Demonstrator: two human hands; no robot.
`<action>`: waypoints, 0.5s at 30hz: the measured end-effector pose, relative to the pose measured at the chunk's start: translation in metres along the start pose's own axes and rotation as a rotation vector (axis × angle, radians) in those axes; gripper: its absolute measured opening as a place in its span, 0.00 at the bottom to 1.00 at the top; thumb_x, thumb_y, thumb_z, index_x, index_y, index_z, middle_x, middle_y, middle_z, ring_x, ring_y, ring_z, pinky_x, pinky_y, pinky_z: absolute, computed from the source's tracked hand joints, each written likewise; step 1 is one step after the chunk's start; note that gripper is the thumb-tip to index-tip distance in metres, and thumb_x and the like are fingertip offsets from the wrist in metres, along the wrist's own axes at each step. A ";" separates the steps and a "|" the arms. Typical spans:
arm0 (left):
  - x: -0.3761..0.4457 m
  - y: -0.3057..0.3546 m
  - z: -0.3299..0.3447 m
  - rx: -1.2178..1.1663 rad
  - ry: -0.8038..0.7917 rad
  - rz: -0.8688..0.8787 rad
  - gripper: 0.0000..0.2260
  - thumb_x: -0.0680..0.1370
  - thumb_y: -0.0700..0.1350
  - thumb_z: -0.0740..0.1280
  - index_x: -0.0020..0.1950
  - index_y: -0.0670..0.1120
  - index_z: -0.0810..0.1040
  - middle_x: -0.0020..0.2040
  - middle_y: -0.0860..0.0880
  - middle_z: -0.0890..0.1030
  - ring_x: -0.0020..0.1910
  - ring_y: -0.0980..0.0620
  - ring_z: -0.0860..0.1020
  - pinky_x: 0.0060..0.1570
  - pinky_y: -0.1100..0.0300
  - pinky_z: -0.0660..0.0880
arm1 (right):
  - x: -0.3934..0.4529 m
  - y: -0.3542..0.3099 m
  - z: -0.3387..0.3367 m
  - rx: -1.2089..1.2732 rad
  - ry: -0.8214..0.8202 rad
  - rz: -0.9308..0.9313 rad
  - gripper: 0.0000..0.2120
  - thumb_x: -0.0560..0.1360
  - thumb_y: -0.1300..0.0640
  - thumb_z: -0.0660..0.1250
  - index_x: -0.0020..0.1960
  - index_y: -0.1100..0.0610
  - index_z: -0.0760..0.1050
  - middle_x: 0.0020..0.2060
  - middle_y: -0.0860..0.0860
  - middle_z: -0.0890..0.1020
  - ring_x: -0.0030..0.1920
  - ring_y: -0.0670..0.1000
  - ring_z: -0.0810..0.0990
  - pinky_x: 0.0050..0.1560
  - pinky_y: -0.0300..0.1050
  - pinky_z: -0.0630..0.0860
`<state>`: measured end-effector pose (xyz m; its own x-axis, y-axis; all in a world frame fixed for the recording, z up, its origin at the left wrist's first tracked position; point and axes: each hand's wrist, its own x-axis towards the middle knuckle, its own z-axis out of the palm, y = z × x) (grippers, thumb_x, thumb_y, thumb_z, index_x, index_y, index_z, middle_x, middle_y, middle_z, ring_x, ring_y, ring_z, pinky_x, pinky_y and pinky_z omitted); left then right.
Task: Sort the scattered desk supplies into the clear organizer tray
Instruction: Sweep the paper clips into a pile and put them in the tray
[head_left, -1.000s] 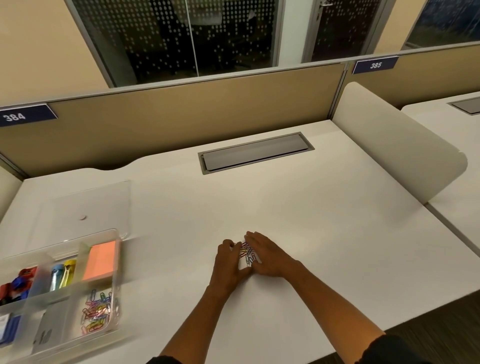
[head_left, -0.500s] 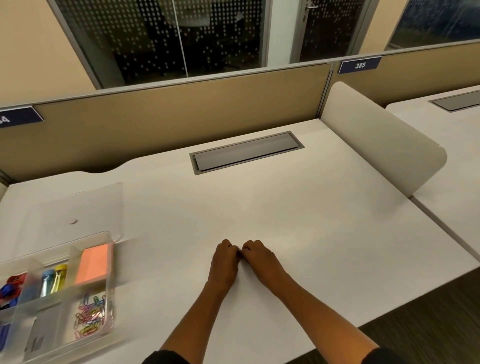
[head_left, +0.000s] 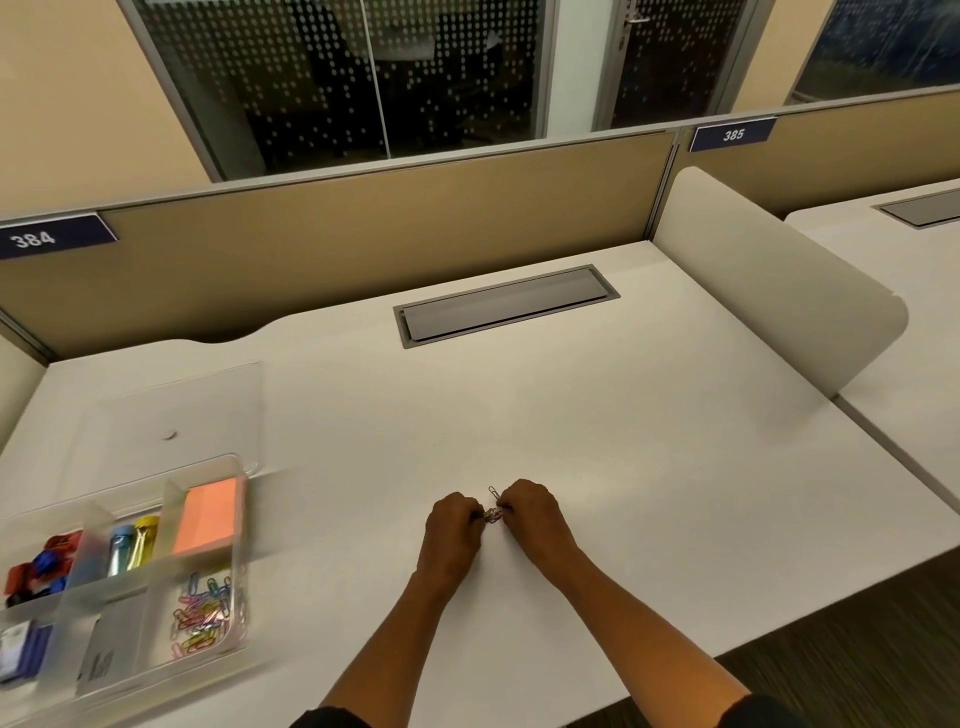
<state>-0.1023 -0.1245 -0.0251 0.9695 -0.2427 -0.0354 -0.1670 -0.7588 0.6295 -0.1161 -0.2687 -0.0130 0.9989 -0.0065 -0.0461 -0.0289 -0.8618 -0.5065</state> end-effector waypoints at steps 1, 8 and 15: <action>-0.001 -0.001 -0.002 -0.038 0.009 -0.013 0.06 0.71 0.39 0.66 0.35 0.42 0.78 0.33 0.48 0.77 0.36 0.51 0.74 0.36 0.51 0.71 | 0.001 0.001 0.001 0.082 0.028 0.043 0.07 0.74 0.63 0.65 0.46 0.60 0.82 0.44 0.55 0.82 0.46 0.53 0.79 0.46 0.47 0.75; -0.010 -0.007 -0.026 -0.342 0.077 -0.217 0.03 0.70 0.38 0.73 0.39 0.46 0.84 0.35 0.55 0.82 0.37 0.58 0.80 0.40 0.63 0.76 | 0.005 -0.007 -0.011 0.631 0.109 0.361 0.05 0.68 0.63 0.73 0.42 0.55 0.85 0.37 0.47 0.85 0.38 0.44 0.83 0.43 0.40 0.80; -0.018 -0.013 -0.063 -0.527 0.175 -0.332 0.03 0.70 0.41 0.74 0.39 0.48 0.84 0.36 0.53 0.84 0.37 0.54 0.81 0.40 0.63 0.76 | 0.017 -0.045 -0.008 1.053 -0.001 0.376 0.06 0.68 0.63 0.76 0.44 0.58 0.84 0.39 0.54 0.86 0.41 0.53 0.85 0.47 0.45 0.80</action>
<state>-0.1061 -0.0724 0.0167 0.9767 0.0896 -0.1950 0.2144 -0.3672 0.9051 -0.0977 -0.2345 0.0159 0.9203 -0.1755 -0.3497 -0.3457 0.0544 -0.9368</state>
